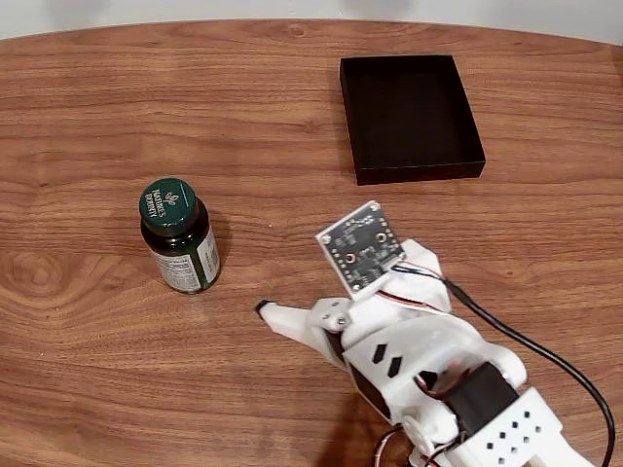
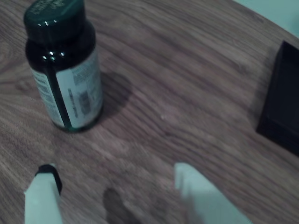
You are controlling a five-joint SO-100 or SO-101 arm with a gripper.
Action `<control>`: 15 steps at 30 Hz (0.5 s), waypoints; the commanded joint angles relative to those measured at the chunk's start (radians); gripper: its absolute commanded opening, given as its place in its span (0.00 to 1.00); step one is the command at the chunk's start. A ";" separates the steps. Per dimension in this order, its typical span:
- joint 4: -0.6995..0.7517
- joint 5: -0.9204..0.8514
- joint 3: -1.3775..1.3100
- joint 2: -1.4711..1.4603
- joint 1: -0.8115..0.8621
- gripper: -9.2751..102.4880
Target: Pick up the pill bottle and place it in the black box.
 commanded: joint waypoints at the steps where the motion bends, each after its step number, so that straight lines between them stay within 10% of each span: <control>1: -0.216 0.017 -0.017 -0.133 -0.026 0.33; 15: -0.653 0.028 -0.037 -0.514 -0.026 0.38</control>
